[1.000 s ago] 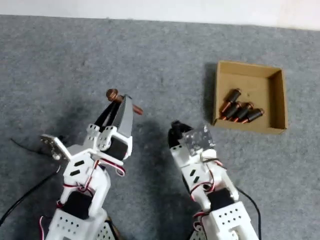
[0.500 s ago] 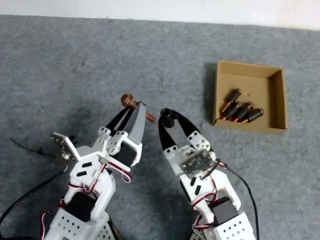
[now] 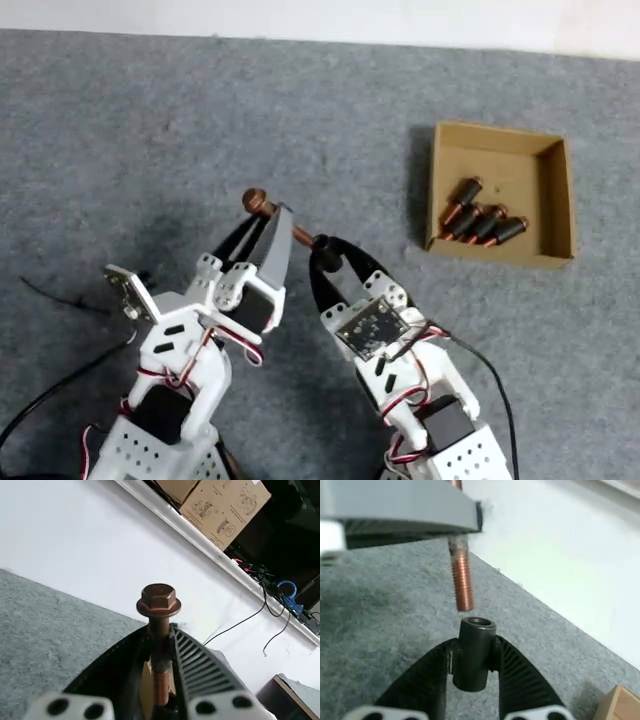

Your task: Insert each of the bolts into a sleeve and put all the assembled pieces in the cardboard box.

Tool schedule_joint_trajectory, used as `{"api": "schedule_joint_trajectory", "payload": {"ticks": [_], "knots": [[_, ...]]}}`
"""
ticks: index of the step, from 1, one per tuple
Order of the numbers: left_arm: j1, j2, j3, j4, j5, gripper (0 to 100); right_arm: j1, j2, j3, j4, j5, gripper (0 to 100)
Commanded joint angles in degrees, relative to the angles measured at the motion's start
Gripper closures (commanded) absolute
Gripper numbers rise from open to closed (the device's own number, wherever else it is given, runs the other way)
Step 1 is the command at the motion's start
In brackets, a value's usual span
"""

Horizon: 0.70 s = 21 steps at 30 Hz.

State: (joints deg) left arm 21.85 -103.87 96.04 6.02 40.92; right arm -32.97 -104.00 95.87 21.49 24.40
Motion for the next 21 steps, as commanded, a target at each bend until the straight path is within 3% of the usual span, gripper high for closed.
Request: {"api": "schedule_joint_trajectory", "payload": {"ticks": [1, 8, 21], "knots": [[2.0, -0.3, 1.1, 0.2, 0.2, 100, -0.4, -1.3, 7.7, 0.0, 0.5, 99.2], [6.0, -0.2, 1.1, 3.0, 0.1, 100, -0.5, -1.3, 7.9, 0.7, 0.6, 99.3], [5.7, -0.2, 1.1, 3.6, 0.0, 100, -0.7, -1.3, 7.7, 0.8, 0.6, 99.3]]}}
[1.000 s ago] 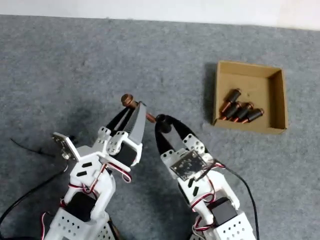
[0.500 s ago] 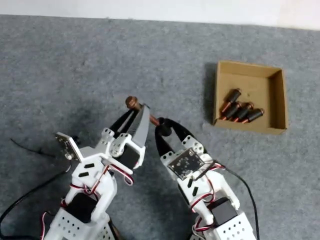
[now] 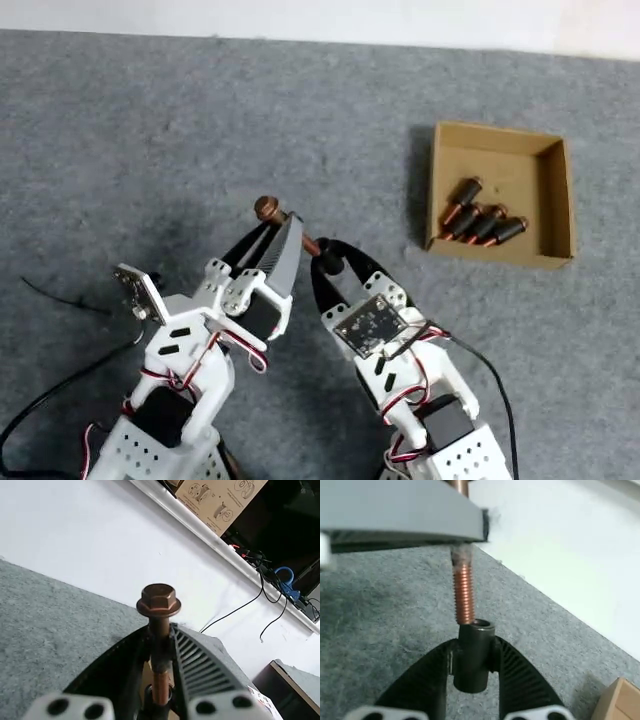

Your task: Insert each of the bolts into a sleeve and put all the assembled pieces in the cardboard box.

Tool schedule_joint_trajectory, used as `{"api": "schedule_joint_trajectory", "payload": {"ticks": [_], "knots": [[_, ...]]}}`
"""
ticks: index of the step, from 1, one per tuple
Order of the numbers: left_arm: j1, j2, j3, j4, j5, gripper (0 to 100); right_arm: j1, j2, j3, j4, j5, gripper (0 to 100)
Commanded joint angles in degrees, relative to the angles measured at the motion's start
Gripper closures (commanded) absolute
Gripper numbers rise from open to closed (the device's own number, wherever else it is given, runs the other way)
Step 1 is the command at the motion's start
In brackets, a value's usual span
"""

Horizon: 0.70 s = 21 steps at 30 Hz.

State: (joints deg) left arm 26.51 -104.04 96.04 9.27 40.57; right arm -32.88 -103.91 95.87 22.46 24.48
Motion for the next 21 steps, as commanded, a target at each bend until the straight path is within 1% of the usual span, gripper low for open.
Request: {"api": "schedule_joint_trajectory", "payload": {"ticks": [1, 4, 10, 12, 16, 21], "knots": [[1.0, 0.0, 1.1, 0.4, 0.4, 100, -0.8, -1.4, 7.7, -0.1, 0.5, 99.3], [0.5, 0.0, 1.1, 0.4, 0.4, 100, -2.2, -1.4, 7.5, 0.0, 0.5, 99.3], [-3.3, 0.0, 1.1, 0.4, 0.7, 100, -2.9, -1.5, 7.2, 2.9, 0.5, 99.3], [-3.1, 0.0, 1.1, 0.7, 0.8, 100, -2.9, -1.5, 6.2, 3.0, 0.5, 99.3], [-0.8, -0.1, 1.1, 3.8, 0.8, 100, -2.9, -1.5, 6.1, 3.0, 0.5, 99.3], [-1.1, -0.1, 1.1, 6.5, 0.8, 100, -2.8, -1.5, 6.1, 3.0, 0.5, 99.3]]}}
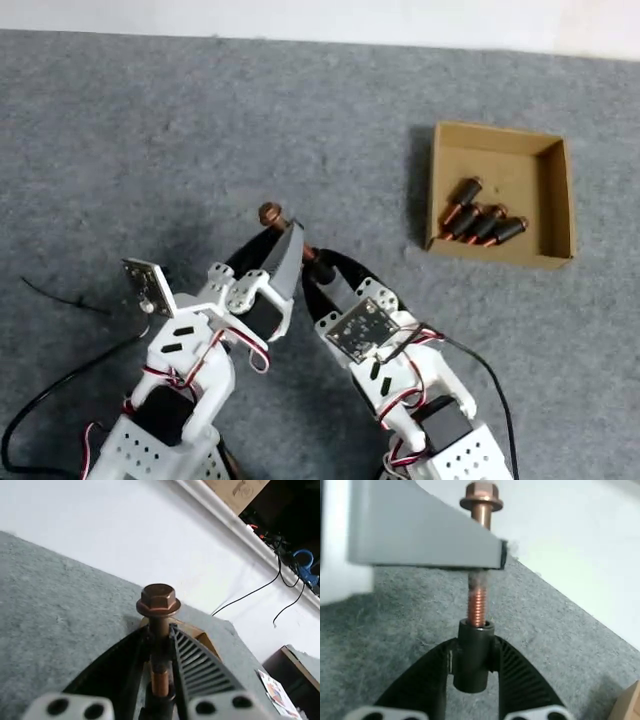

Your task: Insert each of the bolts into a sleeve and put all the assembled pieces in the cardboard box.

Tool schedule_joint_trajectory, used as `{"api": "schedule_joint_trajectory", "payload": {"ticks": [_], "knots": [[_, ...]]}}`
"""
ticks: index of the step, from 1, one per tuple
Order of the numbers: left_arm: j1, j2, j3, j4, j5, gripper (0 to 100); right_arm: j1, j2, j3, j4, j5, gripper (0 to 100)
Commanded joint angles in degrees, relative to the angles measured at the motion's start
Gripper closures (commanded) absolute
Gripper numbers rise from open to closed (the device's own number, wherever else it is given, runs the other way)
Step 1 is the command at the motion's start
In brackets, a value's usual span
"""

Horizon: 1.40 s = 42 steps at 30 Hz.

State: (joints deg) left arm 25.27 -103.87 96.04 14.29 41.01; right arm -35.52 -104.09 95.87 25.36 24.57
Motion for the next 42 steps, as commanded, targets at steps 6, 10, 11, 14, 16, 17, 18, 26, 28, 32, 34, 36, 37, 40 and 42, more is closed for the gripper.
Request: {"api": "schedule_joint_trajectory", "payload": {"ticks": [6, 10, 11, 14, 16, 17, 18, 26, 28, 32, 34, 36, 37, 40, 42], "knots": [[0.1, -0.2, 1.1, 3.5, 0.1, 100, 0.0, -1.3, 6.1, 0.1, 0.4, 99.3], [0.1, -0.3, 1.1, 6.1, 0.1, 100, 0.0, -1.3, 6.1, 0.1, 0.4, 99.3], [0.1, -0.3, 1.1, 6.5, 0.1, 100, 0.0, -1.3, 6.1, 0.1, 0.4, 99.3], [0.0, -0.4, 1.1, 7.1, 0.0, 100, 0.0, -1.3, 6.1, 0.1, 0.4, 99.3], [0.0, -0.4, 1.1, 7.1, 0.0, 100, 0.0, -1.3, 6.1, 0.1, 0.4, 99.3], [0.0, -0.4, 1.1, 7.1, 0.0, 100, 0.0, -1.3, 6.1, 0.1, 0.4, 99.3], [0.0, -0.4, 1.1, 7.2, 0.0, 100, 0.1, -1.3, 6.1, 0.1, 0.4, 99.3], [0.5, -0.4, 0.7, 12.9, 0.0, 78, 0.1, -1.3, 6.1, 0.1, 0.4, 99.3], [0.5, -0.4, 0.6, 14.1, 0.0, 73, 0.1, -1.3, 6.1, 0.1, 0.4, 99.3], [0.3, -0.5, 0.6, 14.1, 0.0, 75, 0.1, -1.3, 6.3, 0.1, 0.4, 99.3], [-0.1, -0.5, 0.2, 14.0, 0.2, 76, 0.1, -1.3, 6.3, 0.1, 0.4, 99.3], [-2.1, -0.5, -1.0, 14.1, 0.6, 76, 0.1, -1.3, 6.4, 0.1, 0.4, 99.3], [-3.5, -0.5, -1.7, 14.1, 2.3, 76, 0.1, -1.3, 6.5, 0.1, 0.4, 99.3], [-10.6, -0.5, -4.1, 14.0, 10.3, 76, 0.2, -1.3, 6.5, 0.1, 0.4, 99.3], [-15.1, -0.5, -5.0, 14.0, 13.6, 76, 1.0, -1.3, 6.4, 0.1, 0.4, 99.3]]}}
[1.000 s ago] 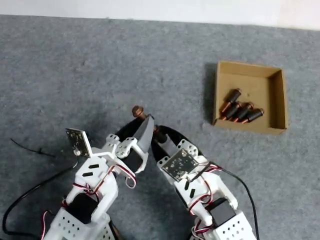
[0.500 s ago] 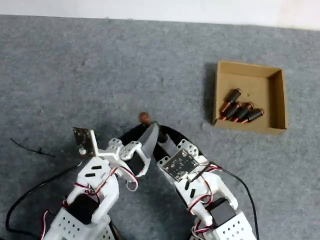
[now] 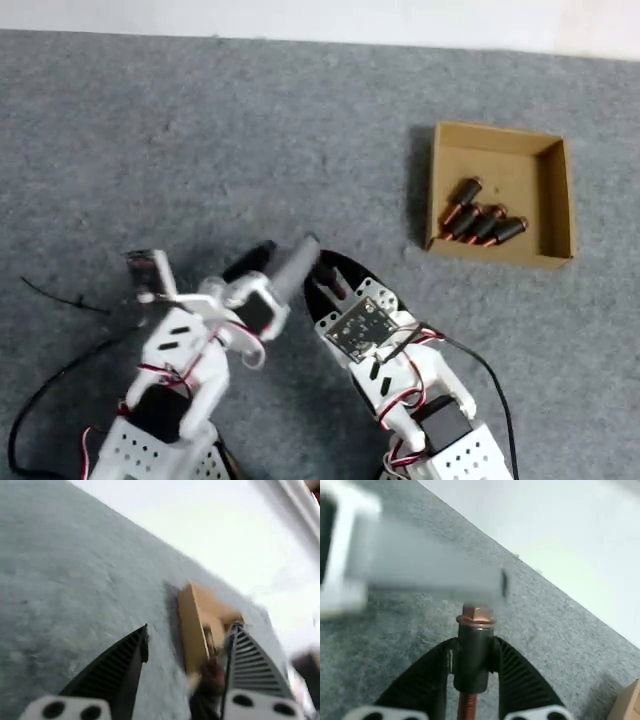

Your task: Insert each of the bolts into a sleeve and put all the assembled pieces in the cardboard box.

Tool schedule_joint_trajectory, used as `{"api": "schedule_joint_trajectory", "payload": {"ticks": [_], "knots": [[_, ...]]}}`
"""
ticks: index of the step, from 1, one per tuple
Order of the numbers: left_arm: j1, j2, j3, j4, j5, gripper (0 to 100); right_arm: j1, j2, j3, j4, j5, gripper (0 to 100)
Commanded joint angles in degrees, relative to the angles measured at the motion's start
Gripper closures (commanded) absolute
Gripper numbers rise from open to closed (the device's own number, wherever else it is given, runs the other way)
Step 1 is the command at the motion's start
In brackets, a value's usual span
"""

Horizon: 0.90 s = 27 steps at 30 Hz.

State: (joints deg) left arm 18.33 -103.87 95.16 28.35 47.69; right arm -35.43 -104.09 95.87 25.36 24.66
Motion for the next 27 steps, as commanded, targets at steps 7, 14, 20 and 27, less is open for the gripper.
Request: {"api": "schedule_joint_trajectory", "payload": {"ticks": [7, 14, 20, 27], "knots": [[-11.6, -0.5, -3.8, -0.2, 8.5, 76, 2.2, -1.3, 6.3, 0.0, 0.4, 99.3], [-11.7, -0.5, -3.0, -0.2, 6.5, 76, 4.4, -1.3, 6.3, -0.1, 0.1, 99.3], [-12.0, -0.5, -2.9, -0.2, 6.2, 88, 5.5, -1.3, 6.2, -0.1, -0.1, 99.3], [-12.2, -0.5, -1.5, -0.1, -3.0, 97, 10.1, -1.2, 6.2, -1.8, -0.4, 99.3]]}}
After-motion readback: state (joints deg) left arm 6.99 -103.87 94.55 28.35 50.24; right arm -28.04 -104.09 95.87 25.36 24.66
